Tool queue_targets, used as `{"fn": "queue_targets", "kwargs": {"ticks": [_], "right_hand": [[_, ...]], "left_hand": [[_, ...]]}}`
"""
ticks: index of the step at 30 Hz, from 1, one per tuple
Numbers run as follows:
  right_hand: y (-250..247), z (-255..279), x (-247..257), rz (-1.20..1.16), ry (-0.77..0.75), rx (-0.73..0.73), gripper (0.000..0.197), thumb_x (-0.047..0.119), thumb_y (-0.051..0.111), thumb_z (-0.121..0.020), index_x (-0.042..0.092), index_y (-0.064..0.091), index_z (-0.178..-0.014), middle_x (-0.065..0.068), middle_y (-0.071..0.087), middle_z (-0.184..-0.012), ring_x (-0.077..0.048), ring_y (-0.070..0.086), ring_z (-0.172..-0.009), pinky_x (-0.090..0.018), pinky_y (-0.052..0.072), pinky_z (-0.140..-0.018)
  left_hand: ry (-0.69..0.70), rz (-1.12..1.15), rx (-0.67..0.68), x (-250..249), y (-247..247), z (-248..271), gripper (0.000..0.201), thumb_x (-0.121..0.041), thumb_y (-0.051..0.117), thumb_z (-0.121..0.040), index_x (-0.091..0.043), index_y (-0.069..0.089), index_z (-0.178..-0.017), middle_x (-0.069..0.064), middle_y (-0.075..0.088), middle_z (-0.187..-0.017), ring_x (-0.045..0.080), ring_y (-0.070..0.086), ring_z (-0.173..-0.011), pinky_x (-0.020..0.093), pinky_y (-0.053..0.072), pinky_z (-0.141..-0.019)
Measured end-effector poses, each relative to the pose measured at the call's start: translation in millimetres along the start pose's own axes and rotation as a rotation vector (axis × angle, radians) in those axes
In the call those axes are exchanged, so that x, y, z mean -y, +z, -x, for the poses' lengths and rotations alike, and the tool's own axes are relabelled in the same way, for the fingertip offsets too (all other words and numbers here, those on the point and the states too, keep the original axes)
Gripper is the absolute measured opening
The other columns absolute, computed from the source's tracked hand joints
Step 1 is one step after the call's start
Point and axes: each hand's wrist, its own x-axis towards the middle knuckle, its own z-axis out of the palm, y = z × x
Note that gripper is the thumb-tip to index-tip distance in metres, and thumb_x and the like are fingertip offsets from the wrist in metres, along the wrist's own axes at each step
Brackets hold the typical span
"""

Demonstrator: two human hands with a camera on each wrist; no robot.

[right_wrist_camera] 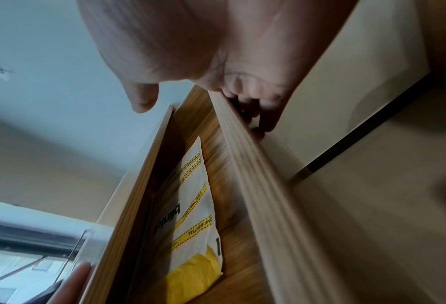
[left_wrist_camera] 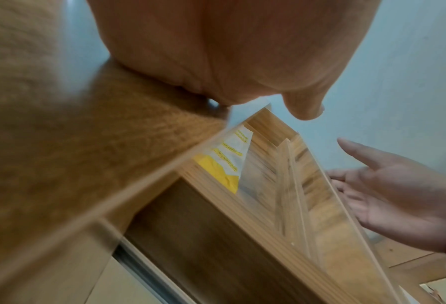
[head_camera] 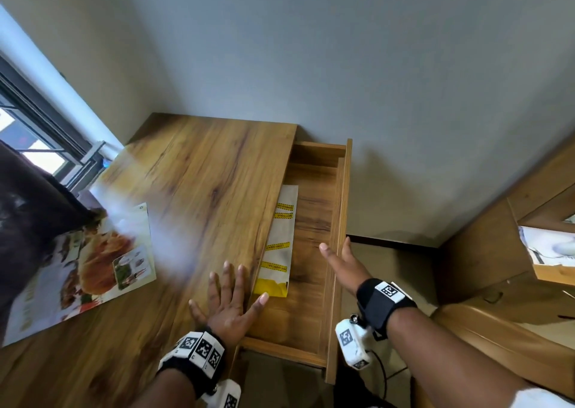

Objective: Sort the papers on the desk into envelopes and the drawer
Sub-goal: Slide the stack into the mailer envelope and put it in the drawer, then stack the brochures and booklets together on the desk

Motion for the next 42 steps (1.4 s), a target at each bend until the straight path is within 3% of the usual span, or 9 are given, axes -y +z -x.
{"fn": "queue_targets", "kwargs": {"ticks": [10,14,22,26,29,35,38,40,42], "right_hand": [[54.0,-23.6,44.6,0.052,-0.071,0.175,0.088,0.077,0.032,-0.09,0.029,0.01,-0.16,-0.001,0.031,-0.162,-0.025,0.034,-0.147,-0.04,0.031,-0.118],[72.7,-41.1,50.3,0.013,-0.069,0.307,0.081,0.072,0.033,-0.092,0.022,0.031,-0.155,-0.003,0.041,-0.157,-0.025,0.051,-0.134,-0.046,0.051,-0.102],[66.2,-67.9,49.9,-0.008,-0.011,0.417,0.066,0.061,0.032,-0.101,0.018,0.041,-0.15,-0.003,0.049,-0.15,-0.024,0.061,-0.121,-0.036,0.058,-0.079],[56.2,-80.6,60.3,0.065,-0.056,0.429,0.047,0.057,0.034,-0.102,0.024,0.055,-0.129,0.004,0.065,-0.119,-0.017,0.07,-0.097,-0.032,0.056,-0.072],[53.8,-86.8,78.5,0.084,-0.164,0.341,0.044,0.047,0.042,-0.104,0.011,0.067,-0.108,-0.003,0.075,-0.09,-0.017,0.069,-0.07,-0.025,0.046,-0.056],[54.4,-99.5,115.6,0.111,-0.37,0.287,0.029,0.023,0.05,-0.104,0.008,0.071,-0.091,-0.012,0.074,-0.077,-0.016,0.066,-0.058,-0.015,0.047,-0.05],[71.3,-92.4,139.3,0.197,-0.447,0.414,0.025,0.02,0.052,-0.103,0.011,0.073,-0.094,-0.009,0.075,-0.076,-0.018,0.068,-0.062,-0.024,0.052,-0.06],[89.6,-82.8,152.8,0.294,-0.514,0.514,0.022,0.02,0.054,-0.101,0.013,0.074,-0.094,-0.007,0.076,-0.077,-0.018,0.069,-0.064,-0.03,0.053,-0.064],[105.4,-73.7,159.6,0.386,-0.577,0.599,0.02,0.019,0.056,-0.101,0.014,0.073,-0.094,-0.005,0.077,-0.078,-0.018,0.07,-0.066,-0.031,0.053,-0.065]], "left_hand": [[-0.034,-0.008,0.012,-1.5,1.5,-1.2,0.089,-0.09,0.013,-0.074,-0.053,-0.037,-0.137,-0.022,-0.057,-0.136,0.017,-0.048,-0.133,0.063,-0.03,-0.104],[-0.058,-0.007,-0.037,-2.1,4.5,-3.8,0.088,-0.089,0.017,-0.076,-0.053,-0.033,-0.139,-0.023,-0.054,-0.139,0.016,-0.048,-0.133,0.062,-0.03,-0.105],[-0.08,0.015,-0.103,-3.7,8.1,-5.6,0.082,-0.088,0.02,-0.081,-0.057,-0.03,-0.138,-0.025,-0.049,-0.143,0.013,-0.048,-0.134,0.058,-0.035,-0.102],[-0.07,0.041,-0.093,-3.9,6.1,-3.8,0.08,-0.086,0.022,-0.082,-0.06,-0.03,-0.136,-0.027,-0.048,-0.143,0.012,-0.048,-0.133,0.057,-0.036,-0.101],[-0.038,0.113,-0.125,-1.5,2.6,-0.9,0.071,-0.077,0.027,-0.089,-0.063,-0.022,-0.139,-0.033,-0.041,-0.145,0.005,-0.045,-0.134,0.054,-0.035,-0.104],[0.023,0.417,-0.268,21.8,-7.0,8.7,0.053,-0.066,0.037,-0.094,-0.054,0.028,-0.144,-0.036,0.007,-0.156,-0.006,-0.004,-0.147,0.045,-0.006,-0.119],[-0.02,0.597,-0.389,39.7,-7.1,26.4,0.076,-0.084,0.037,-0.08,-0.037,0.041,-0.141,-0.023,0.035,-0.148,0.002,0.029,-0.142,0.019,0.02,-0.116],[-0.112,0.676,-0.464,54.9,-6.0,48.5,0.068,-0.066,0.052,-0.088,-0.025,0.046,-0.142,-0.015,0.046,-0.139,0.005,0.044,-0.133,0.006,0.029,-0.103],[-0.203,0.726,-0.534,73.2,1.2,70.3,0.048,-0.043,0.057,-0.095,-0.027,0.048,-0.14,-0.014,0.05,-0.136,-0.001,0.049,-0.125,0.011,0.034,-0.103]]}}
